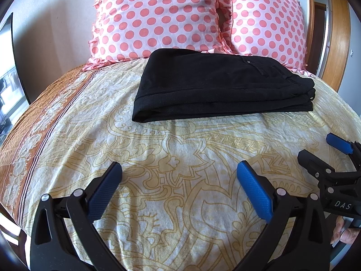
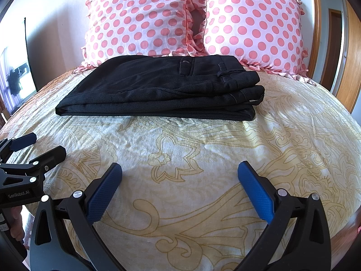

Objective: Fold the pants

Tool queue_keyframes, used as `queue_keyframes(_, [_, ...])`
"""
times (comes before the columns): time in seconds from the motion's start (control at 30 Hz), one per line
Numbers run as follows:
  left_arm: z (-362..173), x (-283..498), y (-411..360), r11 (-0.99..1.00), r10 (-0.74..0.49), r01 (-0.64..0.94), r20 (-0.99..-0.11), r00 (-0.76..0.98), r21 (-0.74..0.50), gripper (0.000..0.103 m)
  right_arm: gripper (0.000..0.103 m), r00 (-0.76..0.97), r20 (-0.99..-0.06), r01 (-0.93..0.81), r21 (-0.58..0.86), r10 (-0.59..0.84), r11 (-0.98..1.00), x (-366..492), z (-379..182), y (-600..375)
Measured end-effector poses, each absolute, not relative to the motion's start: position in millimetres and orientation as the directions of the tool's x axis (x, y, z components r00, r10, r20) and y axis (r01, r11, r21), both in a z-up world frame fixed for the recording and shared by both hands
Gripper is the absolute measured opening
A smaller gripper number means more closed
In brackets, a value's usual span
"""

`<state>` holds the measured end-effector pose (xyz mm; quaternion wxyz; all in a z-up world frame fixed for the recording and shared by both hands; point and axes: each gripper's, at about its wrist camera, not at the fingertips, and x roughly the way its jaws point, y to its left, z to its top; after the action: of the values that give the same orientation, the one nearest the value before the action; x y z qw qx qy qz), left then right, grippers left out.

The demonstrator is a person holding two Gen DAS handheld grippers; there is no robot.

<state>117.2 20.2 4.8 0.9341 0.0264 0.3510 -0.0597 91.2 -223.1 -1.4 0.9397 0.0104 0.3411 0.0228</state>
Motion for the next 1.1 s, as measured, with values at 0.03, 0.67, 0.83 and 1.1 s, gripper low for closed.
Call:
queue_keyframes(0.03, [4.8, 116.9, 19.9, 0.991, -0.093, 0.130, -0.659, 0.746, 0.007, 0.101, 0.102, 0.766, -0.640, -0.036, 0.035, 0.050, 0.999, 91.1, -1.5, -223.0])
queue_keyframes(0.67, [5.1, 118.2, 19.3, 0.990, -0.103, 0.143, -0.664, 0.741, 0.007, 0.101, 0.102, 0.767, -0.640, -0.036, 0.035, 0.050, 0.999, 91.0, -1.6, -223.1])
queue_keyframes(0.83, [5.1, 118.1, 19.4, 0.990, -0.103, 0.144, -0.664, 0.740, 0.006, 0.101, 0.102, 0.767, -0.640, -0.036, 0.035, 0.050, 0.999, 90.9, -1.7, -223.0])
queue_keyframes(1.1, [5.1, 118.2, 19.6, 0.990, -0.103, 0.144, -0.664, 0.740, 0.006, 0.101, 0.102, 0.767, -0.640, -0.036, 0.035, 0.050, 0.999, 90.9, -1.6, -223.1])
